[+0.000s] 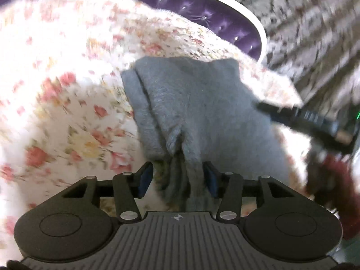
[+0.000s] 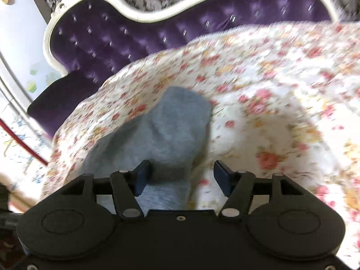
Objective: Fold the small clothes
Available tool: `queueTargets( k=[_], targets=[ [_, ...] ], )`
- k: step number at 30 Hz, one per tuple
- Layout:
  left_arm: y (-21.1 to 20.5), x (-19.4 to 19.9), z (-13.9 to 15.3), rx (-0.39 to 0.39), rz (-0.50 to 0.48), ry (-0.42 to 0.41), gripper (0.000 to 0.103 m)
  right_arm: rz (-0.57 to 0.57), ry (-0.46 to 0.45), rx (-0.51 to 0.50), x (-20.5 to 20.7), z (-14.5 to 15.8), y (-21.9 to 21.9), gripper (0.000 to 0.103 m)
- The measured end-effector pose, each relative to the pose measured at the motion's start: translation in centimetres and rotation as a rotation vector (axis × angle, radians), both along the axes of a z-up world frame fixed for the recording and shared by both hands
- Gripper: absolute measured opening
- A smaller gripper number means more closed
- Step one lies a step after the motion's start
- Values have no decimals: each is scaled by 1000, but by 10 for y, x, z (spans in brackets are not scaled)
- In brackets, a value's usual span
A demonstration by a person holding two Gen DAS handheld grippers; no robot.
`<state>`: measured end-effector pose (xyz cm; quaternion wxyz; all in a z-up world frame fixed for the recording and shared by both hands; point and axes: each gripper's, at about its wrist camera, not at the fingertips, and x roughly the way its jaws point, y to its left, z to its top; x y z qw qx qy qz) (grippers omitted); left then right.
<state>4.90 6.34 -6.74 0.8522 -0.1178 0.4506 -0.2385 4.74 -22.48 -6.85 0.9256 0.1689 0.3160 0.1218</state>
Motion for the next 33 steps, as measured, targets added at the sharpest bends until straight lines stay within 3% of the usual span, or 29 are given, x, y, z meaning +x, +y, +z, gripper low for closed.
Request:
queueTargets(
  k=[5, 9, 13, 18, 23, 26, 29, 33],
  targets=[
    [-6, -23, 30, 139, -11, -140, 48, -19, -117, -53, -21, 7, 6, 67],
    [-7, -31, 56, 168, 4, -299, 48, 14, -212, -100, -37, 15, 12, 65],
    [-24, -10, 58, 122, 13, -357, 49, 72, -243, -145, -31, 21, 26, 43],
    [-48, 16, 41, 140, 18, -374, 49, 134, -263, -161, -17, 23, 34, 38],
    [-51, 34, 6, 223, 40, -250, 49, 238, -246, -191, 8, 19, 48, 38],
    [-39, 30, -3, 183, 73, -235, 50, 281, -197, -218, 28, 8, 55, 39],
    [-36, 26, -2, 171, 86, -236, 50, 253, -156, -283, 47, -2, 54, 39],
    [-38, 26, -1, 161, 103, -228, 51, 104, -90, -323, 70, -14, 33, 38]
  ],
)
